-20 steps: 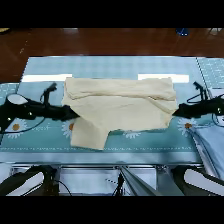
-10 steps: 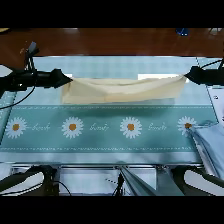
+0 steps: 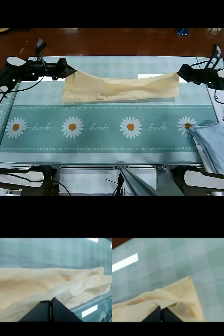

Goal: Fold the shirts.

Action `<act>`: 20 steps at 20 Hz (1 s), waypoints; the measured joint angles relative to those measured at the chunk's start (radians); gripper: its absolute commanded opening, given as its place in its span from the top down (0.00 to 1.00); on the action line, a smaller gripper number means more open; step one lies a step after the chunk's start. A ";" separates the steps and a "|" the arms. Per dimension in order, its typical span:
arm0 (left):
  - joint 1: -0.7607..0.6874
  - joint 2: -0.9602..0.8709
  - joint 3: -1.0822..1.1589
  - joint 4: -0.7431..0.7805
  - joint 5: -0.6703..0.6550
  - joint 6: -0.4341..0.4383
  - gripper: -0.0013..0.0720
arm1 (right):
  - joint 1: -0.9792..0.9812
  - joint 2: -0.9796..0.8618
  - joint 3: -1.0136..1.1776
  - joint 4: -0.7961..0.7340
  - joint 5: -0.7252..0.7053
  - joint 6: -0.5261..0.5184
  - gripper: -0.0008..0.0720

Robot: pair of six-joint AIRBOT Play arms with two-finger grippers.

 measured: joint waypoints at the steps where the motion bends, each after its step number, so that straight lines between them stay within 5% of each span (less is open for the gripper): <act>1: 0.007 -0.026 0.011 -0.002 -0.010 -0.002 0.95 | 0.015 -0.018 0.000 -0.006 -0.028 -0.002 0.95; 6: 0.056 -0.103 0.032 -0.006 -0.035 -0.002 0.89 | 0.048 -0.080 0.000 -0.034 -0.121 0.000 0.95; 8: 0.076 -0.120 0.035 -0.006 -0.047 -0.002 0.52 | 0.052 -0.092 0.000 -0.068 -0.138 0.018 0.95; 10: 0.092 -0.132 0.036 -0.006 -0.068 -0.003 0.34 | 0.053 -0.098 0.000 -0.116 -0.151 0.046 0.95; 11: 0.099 -0.135 0.037 -0.006 -0.080 -0.003 0.34 | 0.053 -0.100 0.000 -0.137 -0.156 0.057 0.83; 13: 0.112 -0.140 0.037 -0.006 -0.112 -0.003 0.34 | 0.051 -0.101 0.000 -0.171 -0.160 0.071 0.40; 20: 0.143 -0.142 0.037 -0.006 -0.283 -0.001 0.34 | -0.008 -0.053 0.000 -0.372 -0.089 0.151 0.37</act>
